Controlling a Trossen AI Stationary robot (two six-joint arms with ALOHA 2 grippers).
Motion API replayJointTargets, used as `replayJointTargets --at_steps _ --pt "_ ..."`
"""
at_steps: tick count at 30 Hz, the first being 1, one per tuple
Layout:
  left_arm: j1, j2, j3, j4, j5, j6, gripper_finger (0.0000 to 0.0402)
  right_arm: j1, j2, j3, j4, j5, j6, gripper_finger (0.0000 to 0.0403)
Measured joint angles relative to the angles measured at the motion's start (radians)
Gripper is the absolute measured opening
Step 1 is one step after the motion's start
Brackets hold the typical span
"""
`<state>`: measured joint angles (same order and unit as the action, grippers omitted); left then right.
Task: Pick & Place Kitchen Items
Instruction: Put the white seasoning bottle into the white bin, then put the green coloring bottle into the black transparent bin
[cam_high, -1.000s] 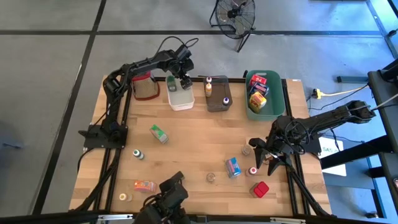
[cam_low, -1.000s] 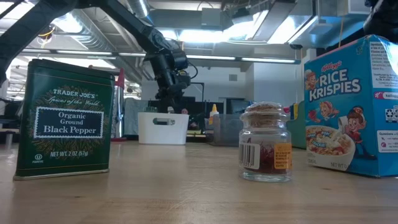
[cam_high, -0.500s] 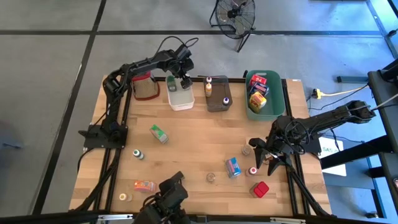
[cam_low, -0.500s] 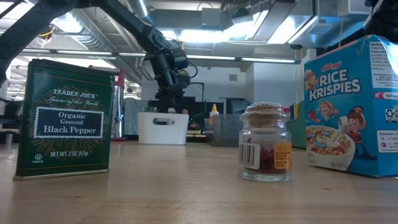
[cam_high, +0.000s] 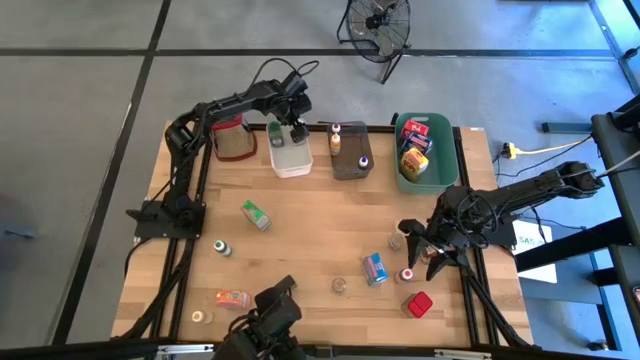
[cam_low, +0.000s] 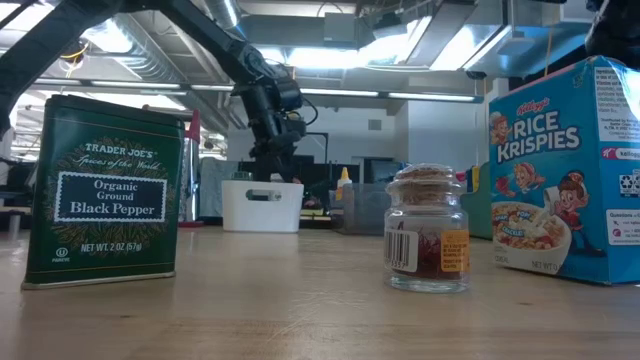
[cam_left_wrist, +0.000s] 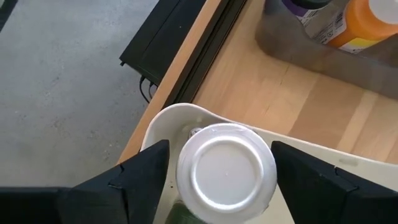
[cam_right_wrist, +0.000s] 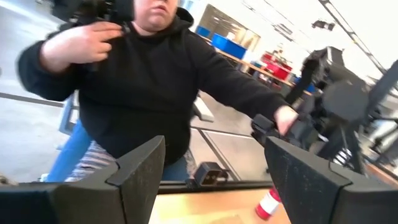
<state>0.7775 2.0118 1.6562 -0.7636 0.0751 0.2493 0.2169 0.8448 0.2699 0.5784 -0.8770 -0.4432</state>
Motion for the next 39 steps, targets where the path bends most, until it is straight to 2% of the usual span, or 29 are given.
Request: replayJointTargets --at_steps 9,17,28,34,39 --pt "-0.015 -0.108 0.0 -0.01 -0.032 -0.015 0.0274 0.0 0.0 0.0 -0.014 0.021 0.009 0.028" --pt "-0.075 -0.285 0.0 -0.131 -0.032 -0.042 0.0275 0.0 0.0 0.0 -0.014 0.021 0.009 0.028" --pt "-0.318 -0.494 0.001 -0.438 -0.048 -0.061 0.0274 0.0 0.0 0.0 -0.013 0.021 0.008 0.028" --pt "-0.425 -0.519 0.001 -0.45 -0.049 -0.089 0.0276 0.0 0.0 0.0 -0.013 0.02 -0.015 0.028" --pt "-0.449 -0.505 0.0 -0.45 -0.05 -0.123 0.0275 0.0 0.0 0.0 0.002 0.021 -0.017 0.028"
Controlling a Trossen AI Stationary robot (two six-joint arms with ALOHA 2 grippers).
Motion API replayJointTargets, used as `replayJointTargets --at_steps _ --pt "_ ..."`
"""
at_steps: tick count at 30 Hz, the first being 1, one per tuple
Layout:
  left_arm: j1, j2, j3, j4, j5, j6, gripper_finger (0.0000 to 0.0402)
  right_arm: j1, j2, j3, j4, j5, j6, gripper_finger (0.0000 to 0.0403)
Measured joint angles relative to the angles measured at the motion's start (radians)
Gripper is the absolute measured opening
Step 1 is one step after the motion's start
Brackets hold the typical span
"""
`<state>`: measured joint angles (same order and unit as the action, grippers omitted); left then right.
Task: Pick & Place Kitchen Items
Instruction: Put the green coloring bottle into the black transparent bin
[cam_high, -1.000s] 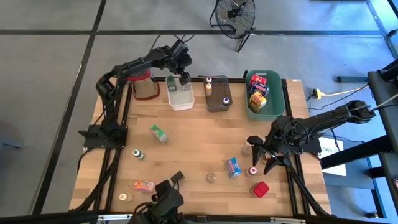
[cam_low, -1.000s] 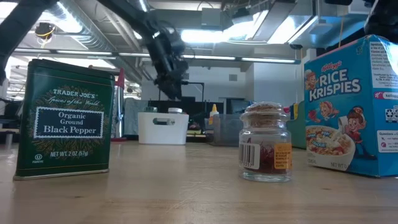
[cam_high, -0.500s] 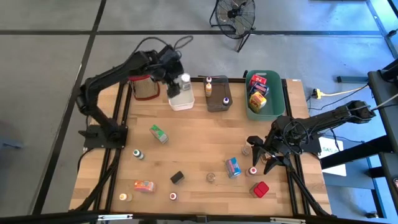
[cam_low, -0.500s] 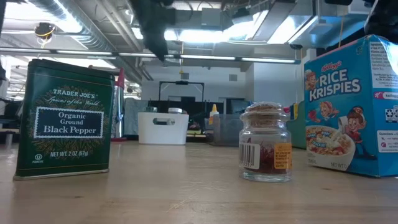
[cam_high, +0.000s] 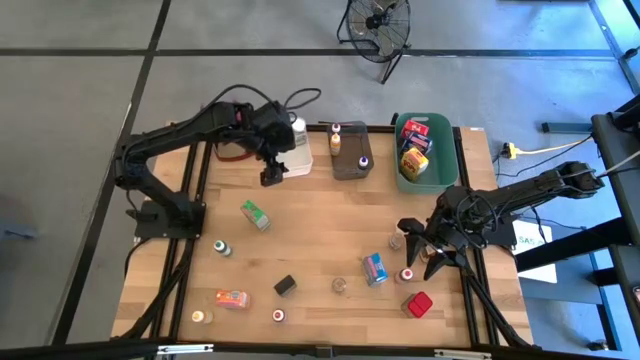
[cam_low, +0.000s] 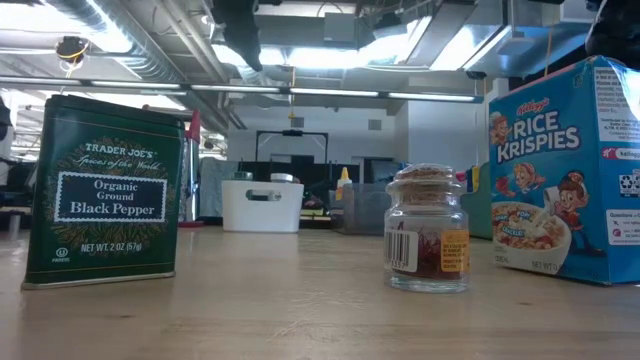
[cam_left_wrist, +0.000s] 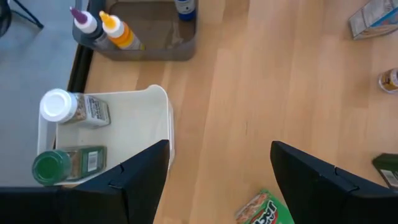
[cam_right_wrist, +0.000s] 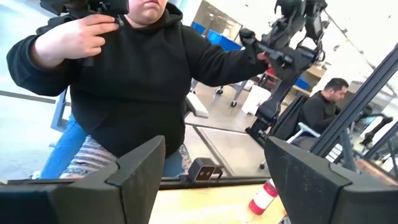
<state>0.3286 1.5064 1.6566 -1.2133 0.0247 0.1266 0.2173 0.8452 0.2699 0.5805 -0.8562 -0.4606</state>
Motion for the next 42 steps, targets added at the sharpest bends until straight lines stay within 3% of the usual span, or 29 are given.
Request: replayJointTargets --at_steps 12,28,35,42 --pt "-0.008 0.013 -0.001 0.011 0.058 -0.008 0.0281 0.001 0.0 0.0 0.022 -0.001 0.0 0.0279" --pt "-0.013 0.013 -0.096 -0.062 0.064 -0.102 0.0349 0.0 0.0 0.0 0.013 -0.008 0.007 0.0279" --pt "-0.122 0.006 -0.095 -0.193 0.135 -0.224 0.0349 0.0 0.0 0.0 0.0 -0.008 0.001 0.0279" --pt "-0.237 0.007 -0.095 -0.227 0.073 -0.306 0.0349 0.0 0.0 0.0 0.001 -0.008 -0.003 0.0279"
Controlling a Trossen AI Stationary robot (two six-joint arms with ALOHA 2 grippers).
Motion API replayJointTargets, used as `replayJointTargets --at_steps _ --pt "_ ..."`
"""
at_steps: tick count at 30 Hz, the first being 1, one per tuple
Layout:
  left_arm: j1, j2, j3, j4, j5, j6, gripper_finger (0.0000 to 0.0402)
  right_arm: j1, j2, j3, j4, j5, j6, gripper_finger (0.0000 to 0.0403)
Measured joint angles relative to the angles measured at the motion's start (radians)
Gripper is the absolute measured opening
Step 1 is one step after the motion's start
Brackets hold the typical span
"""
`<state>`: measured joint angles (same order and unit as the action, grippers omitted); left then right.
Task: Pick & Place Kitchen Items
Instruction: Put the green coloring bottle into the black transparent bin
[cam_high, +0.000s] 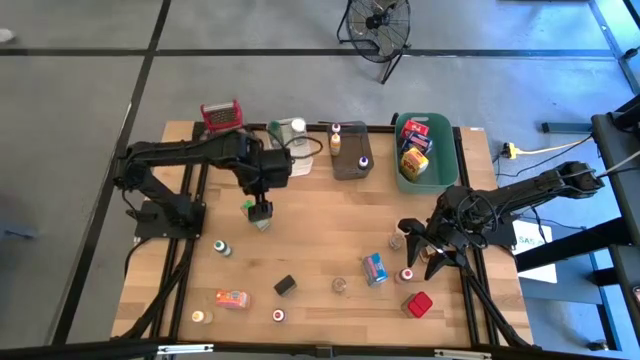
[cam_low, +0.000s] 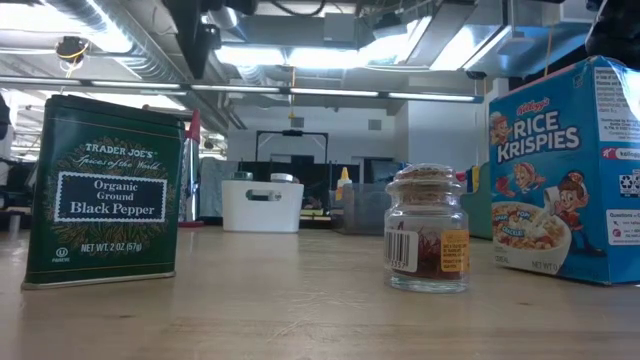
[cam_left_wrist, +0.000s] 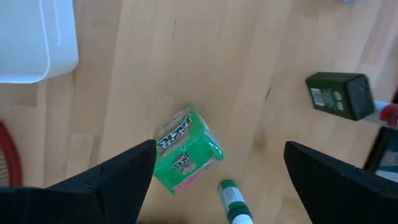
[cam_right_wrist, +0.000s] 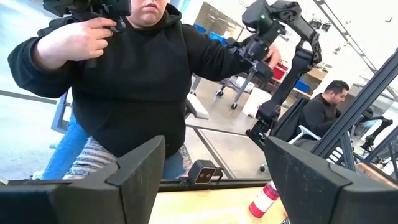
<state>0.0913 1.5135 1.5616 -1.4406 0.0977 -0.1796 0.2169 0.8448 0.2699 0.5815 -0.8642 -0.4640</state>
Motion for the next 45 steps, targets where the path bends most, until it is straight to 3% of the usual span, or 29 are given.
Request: replayJointTargets --at_steps 13,22,29,45 --pt "-0.172 0.0 0.0 0.038 -0.221 -0.169 0.0349 0.0 0.0 0.0 0.005 0.022 -0.023 0.0279" --pt "-0.21 0.007 0.0 -0.047 -0.292 -0.073 0.0349 0.0 0.0 0.0 0.006 0.031 -0.023 0.028" --pt "-0.227 0.007 0.0 -0.137 -0.279 -0.175 0.0349 0.0 0.0 0.0 0.005 0.034 -0.023 0.028" --pt "-0.39 0.007 0.0 -0.13 -0.229 -0.428 0.0349 0.0 0.0 0.0 -0.001 0.034 -0.023 0.028"
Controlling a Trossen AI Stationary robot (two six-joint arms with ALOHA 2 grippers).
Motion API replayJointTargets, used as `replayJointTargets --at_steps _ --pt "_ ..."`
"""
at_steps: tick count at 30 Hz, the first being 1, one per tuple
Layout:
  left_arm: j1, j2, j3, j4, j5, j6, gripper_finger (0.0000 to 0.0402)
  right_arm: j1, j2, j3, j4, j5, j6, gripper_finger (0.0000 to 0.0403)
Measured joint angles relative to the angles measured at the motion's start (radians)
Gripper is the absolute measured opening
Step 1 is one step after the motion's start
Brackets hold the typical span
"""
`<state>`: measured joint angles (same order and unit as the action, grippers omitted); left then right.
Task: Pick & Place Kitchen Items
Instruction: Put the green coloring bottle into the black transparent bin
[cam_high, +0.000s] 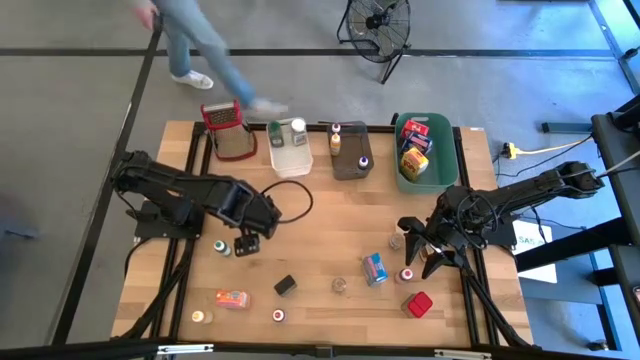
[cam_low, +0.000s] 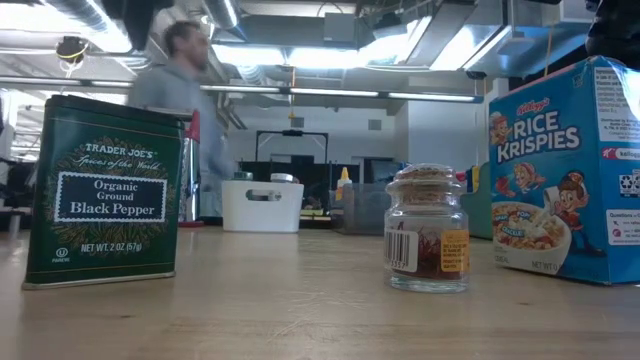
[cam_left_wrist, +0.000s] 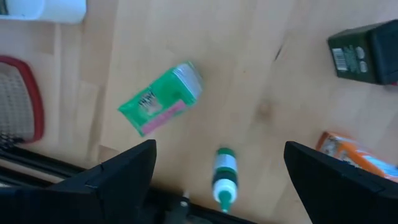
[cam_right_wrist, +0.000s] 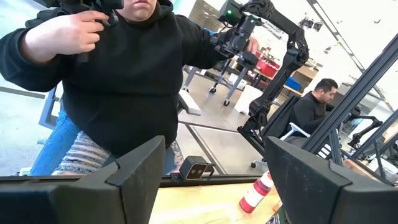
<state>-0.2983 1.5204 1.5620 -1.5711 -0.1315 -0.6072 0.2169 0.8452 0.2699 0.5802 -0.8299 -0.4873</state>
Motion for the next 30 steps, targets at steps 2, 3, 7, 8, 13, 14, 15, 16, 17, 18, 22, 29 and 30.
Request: replayJointTargets --at_steps 2,3,7,8,13,14,15,16,17,18,22,29,30 --pt "-0.017 0.0 0.0 0.0 0.003 -0.053 0.0349 0.0 0.0 0.0 0.002 0.0 0.0 0.028" --pt "-0.023 0.0 0.0 0.0 0.002 -0.077 0.0349 0.0 0.0 0.0 0.004 0.0 0.0 0.028" --pt "-0.05 0.0 0.0 0.0 0.0 -0.138 0.0349 0.0 0.0 0.0 0.006 0.0 0.0 0.028" --pt "-0.059 0.0 0.0 0.0 0.001 -0.139 0.0349 0.0 0.0 0.0 0.006 0.0 0.0 0.028" --pt "-0.113 -0.013 0.0 0.0 0.001 -0.203 0.0349 0.0 0.0 0.0 0.006 0.0 0.0 0.028" --pt "-0.124 -0.02 0.0 0.0 -0.004 -0.24 0.0349 0.0 0.0 0.0 0.006 0.0 0.0 0.028" --pt "-0.134 -0.03 0.0 0.0 -0.013 -0.278 0.0349 0.0 0.0 0.0 0.006 0.0 0.0 0.028" --pt "-0.143 -0.04 0.0 0.0 -0.025 -0.317 0.0349 0.0 0.0 0.0 0.006 0.0 0.0 0.028" --pt "-0.152 -0.051 0.0 0.0 -0.038 -0.361 0.0349 0.0 0.0 0.0 0.006 0.0 0.0 0.028" --pt "-0.159 -0.064 0.0 0.0 -0.051 -0.405 0.0349 0.0 0.0 0.0 0.006 0.0 0.0 0.028" --pt "-0.174 -0.13 -0.033 0.002 -0.086 -0.594 0.0349 0.0 0.0 0.0 0.006 0.0 0.0 0.028" --pt "-0.181 -0.294 -0.278 -0.003 0.033 -0.893 0.0349 0.0 0.0 0.0 0.006 0.0 0.0 0.028" --pt "-0.187 -0.309 -0.305 -0.002 0.029 -0.915 0.0349 0.0 0.0 0.0 0.006 0.0 0.0 0.028"
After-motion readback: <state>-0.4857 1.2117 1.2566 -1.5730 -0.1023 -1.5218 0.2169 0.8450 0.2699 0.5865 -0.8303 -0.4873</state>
